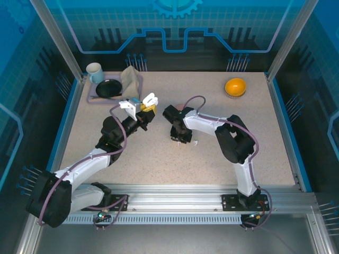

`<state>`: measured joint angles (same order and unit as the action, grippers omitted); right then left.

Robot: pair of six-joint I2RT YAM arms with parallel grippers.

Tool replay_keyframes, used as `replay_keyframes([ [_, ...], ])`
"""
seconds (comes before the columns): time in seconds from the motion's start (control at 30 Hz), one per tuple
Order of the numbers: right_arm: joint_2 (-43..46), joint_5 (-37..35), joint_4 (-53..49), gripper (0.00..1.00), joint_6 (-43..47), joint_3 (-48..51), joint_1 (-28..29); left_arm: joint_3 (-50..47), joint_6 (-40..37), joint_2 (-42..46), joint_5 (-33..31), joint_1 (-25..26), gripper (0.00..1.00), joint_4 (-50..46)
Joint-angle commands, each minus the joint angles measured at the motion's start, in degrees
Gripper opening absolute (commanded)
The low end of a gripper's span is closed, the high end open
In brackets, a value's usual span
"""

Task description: Insert the wireless bluetooth earbuds into the charging case

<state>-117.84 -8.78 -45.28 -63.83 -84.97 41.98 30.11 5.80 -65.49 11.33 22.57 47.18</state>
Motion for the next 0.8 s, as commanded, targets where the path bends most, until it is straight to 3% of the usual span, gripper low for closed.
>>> replay_keyframes([
  [0.0, 5.20, -2.38, 1.53, 0.22, 0.41, 2.00, 0.19, 1.00, -0.89, 1.38, 1.22, 0.15, 0.00, 0.20],
  [0.4, 23.16, -8.20, 4.32, 0.22, 3.63, 7.78, -0.84, 2.57, -2.57, 2.21, 4.82, 0.17, 0.00, -3.28],
  [0.57, 32.40, -10.76, 6.11, 0.22, 8.09, 5.66, -1.46, 4.36, -5.05, 1.80, 8.52, 0.61, 0.00, -5.90],
  [0.77, 40.09, -12.93, 10.73, 0.21, 14.31, 0.12, -1.50, 6.60, -10.64, 0.91, 7.70, 3.43, 0.00, -7.99],
])
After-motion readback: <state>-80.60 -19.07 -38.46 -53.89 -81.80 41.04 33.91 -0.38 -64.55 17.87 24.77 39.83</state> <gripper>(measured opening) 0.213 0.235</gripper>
